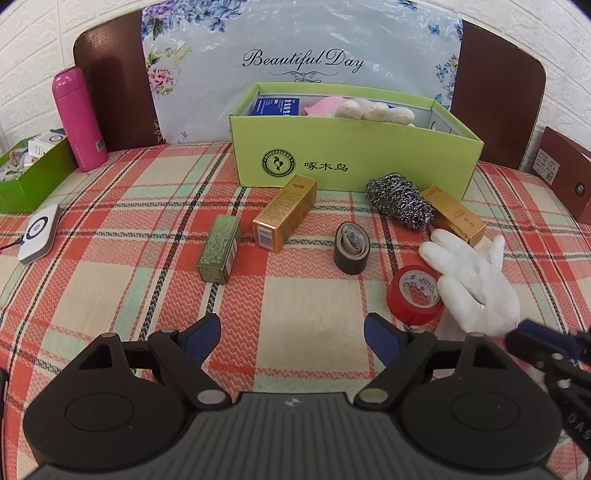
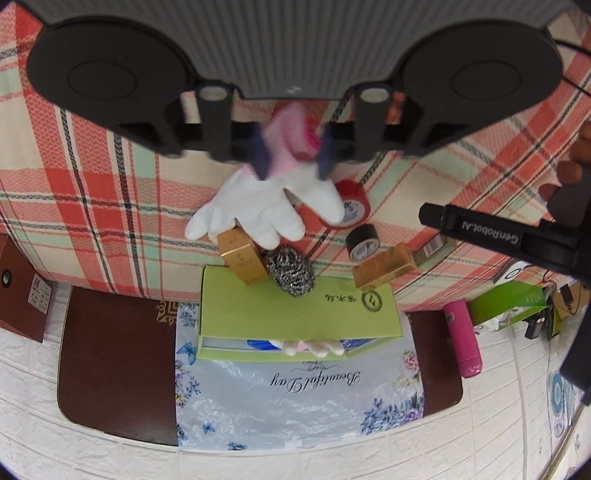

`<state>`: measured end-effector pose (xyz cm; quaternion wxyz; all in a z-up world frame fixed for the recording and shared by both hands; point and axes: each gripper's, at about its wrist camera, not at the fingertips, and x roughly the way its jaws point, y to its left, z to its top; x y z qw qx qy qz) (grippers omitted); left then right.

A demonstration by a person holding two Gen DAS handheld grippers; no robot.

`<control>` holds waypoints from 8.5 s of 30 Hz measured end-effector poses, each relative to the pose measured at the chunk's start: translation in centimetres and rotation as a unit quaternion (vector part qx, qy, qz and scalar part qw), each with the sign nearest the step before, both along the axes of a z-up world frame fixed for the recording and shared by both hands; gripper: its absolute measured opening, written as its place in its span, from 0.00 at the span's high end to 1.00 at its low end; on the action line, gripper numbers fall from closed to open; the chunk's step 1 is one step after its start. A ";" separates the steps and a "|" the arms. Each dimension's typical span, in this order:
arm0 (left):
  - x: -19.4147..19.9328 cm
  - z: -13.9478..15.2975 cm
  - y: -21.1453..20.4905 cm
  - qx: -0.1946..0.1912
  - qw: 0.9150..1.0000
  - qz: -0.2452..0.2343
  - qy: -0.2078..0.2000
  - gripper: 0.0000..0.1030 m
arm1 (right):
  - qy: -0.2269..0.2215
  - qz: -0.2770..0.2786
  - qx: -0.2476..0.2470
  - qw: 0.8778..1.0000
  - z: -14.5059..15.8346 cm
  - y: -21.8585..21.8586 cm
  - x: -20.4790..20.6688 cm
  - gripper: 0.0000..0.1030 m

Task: Organize objects
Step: 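Move the left tool to the red tape roll while the right approaches the second glove, then grasp the red tape with left while right grasps the second glove, then drop the red tape and glove into the lime-green box, opening both tools, then grasp the black tape roll with left while right grasps the clear plastic tube, then lift the black tape and clear tube toward the lime-green box, then lower the black tape and clear tube into the box and open both tools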

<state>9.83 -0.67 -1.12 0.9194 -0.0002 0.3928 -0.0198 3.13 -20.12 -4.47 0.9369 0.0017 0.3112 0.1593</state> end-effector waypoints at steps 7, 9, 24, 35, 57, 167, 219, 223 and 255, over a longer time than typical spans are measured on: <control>0.7 0.2 -1.5 -0.031 0.998 -0.047 -0.015 0.15 | 0.020 0.020 -0.005 1.000 -0.5 -0.9 -3.1 0.94; 1.7 0.2 -2.5 -0.029 0.998 -0.058 -0.019 0.15 | 0.015 0.005 -0.005 1.000 -0.6 -1.0 -2.7 0.76; 2.5 -0.2 -3.7 -0.040 0.995 -0.088 -0.016 0.15 | 0.009 -0.063 0.018 0.998 -0.6 -4.5 -2.2 0.92; 3.5 -1.8 -5.0 -0.061 0.989 -0.136 0.015 0.50 | 0.028 -0.084 0.017 0.996 -1.2 -5.9 -3.6 0.41; 0.3 -0.7 -0.2 -0.078 0.992 -0.098 -0.007 0.52 | 0.011 -0.066 0.020 0.998 1.0 -3.9 -0.9 0.88; 2.6 0.4 1.0 -0.002 0.999 0.033 0.003 0.06 | 0.038 -0.038 -0.036 0.998 -3.3 6.8 5.4 0.00; -0.4 -2.5 0.8 -0.062 0.991 -0.114 0.024 0.65 | 0.037 0.032 -0.048 0.998 -2.3 2.1 1.6 0.74; -0.3 -2.0 0.8 -0.067 0.991 -0.115 0.020 0.70 | 0.042 0.045 -0.029 0.998 -1.7 2.1 1.3 0.74; 17.6 9.4 -1.6 -0.050 0.987 -0.073 -0.138 0.70 | -0.137 0.001 -0.013 0.991 8.6 0.1 23.5 0.74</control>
